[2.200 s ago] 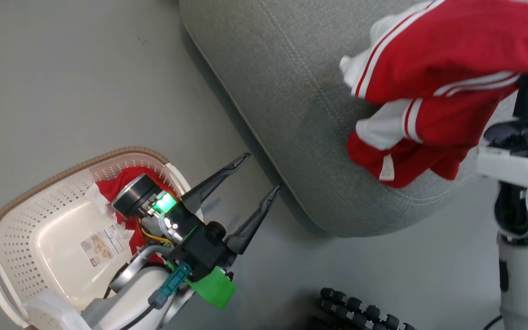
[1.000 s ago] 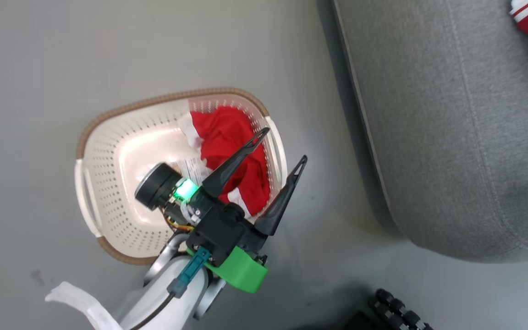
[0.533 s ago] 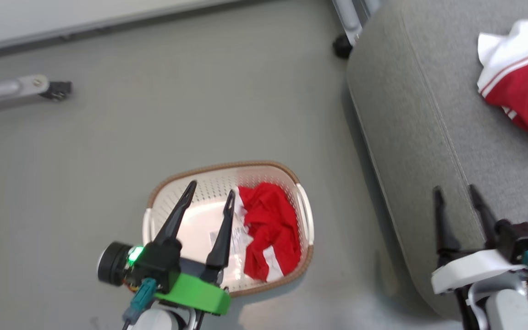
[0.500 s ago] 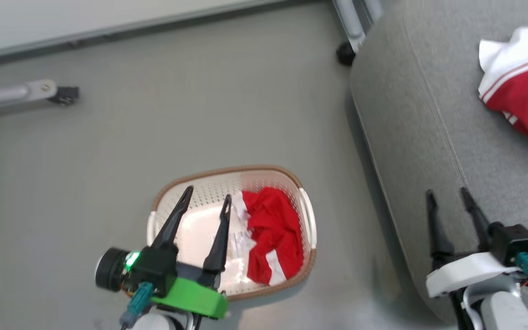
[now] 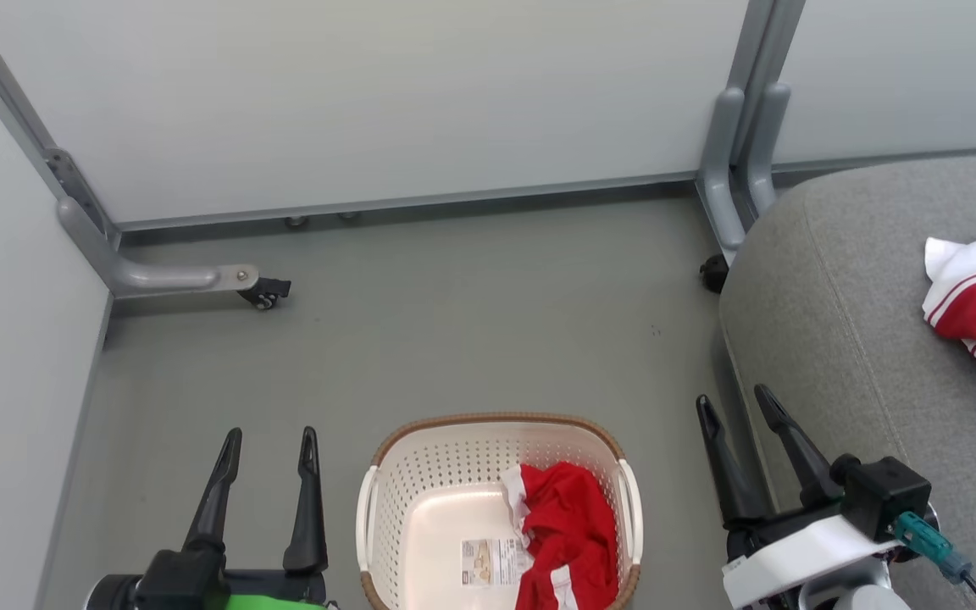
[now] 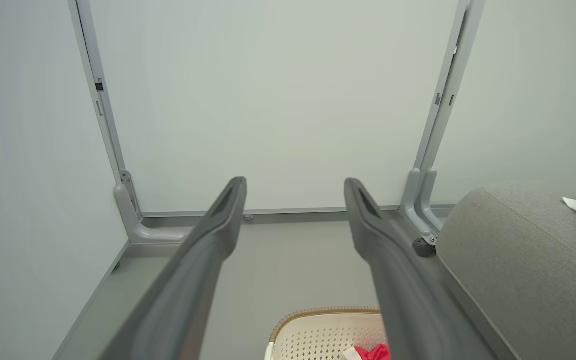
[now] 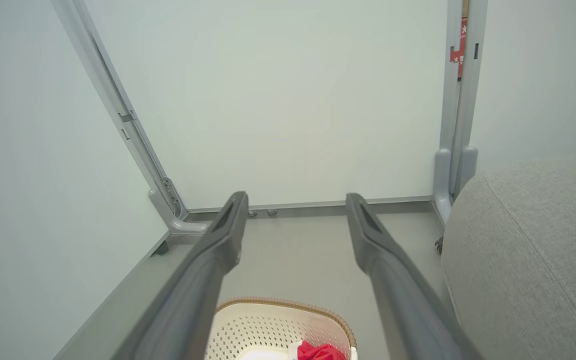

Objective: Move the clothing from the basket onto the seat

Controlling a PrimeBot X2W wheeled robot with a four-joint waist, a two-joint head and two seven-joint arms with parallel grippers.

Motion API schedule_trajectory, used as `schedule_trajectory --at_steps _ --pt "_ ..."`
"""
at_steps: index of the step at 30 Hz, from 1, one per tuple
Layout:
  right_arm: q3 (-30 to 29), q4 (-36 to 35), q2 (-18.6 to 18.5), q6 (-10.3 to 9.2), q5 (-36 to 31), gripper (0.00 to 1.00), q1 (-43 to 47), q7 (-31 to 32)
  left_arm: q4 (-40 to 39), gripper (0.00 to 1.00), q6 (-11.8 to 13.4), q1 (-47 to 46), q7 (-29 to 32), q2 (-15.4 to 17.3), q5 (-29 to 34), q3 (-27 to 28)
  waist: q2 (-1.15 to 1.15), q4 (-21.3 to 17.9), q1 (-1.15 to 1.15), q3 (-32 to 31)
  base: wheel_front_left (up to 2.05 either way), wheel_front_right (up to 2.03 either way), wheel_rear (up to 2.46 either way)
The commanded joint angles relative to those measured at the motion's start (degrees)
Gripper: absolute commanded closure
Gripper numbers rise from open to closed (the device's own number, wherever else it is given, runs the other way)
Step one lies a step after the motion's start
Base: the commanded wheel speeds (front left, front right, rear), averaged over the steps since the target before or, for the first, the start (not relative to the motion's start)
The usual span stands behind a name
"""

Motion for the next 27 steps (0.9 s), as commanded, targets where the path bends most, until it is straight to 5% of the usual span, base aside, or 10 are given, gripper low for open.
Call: schedule_trajectory --at_steps 1,12,27 --pt "0.11 -0.76 -0.24 -0.07 0.05 0.0 1.88 -0.01 -1.0 0.0 0.19 1.35 -0.02 -0.04 0.12 0.25 0.0 2.1 0.01 -3.54 0.0 0.0 0.0" --pt "-2.67 -6.34 -0.2 -0.06 -1.33 0.0 11.04 -0.01 -5.01 0.0 0.22 8.28 -0.02 -0.04 1.38 1.66 0.0 -0.62 0.01 -5.71 0.0 0.0 0.0" --pt "-2.31 -5.52 -0.22 -0.06 -3.89 0.0 11.68 -0.01 -4.44 0.0 0.62 8.64 -0.02 -0.03 1.75 2.1 0.0 -2.07 0.01 -6.07 0.0 0.0 0.0"
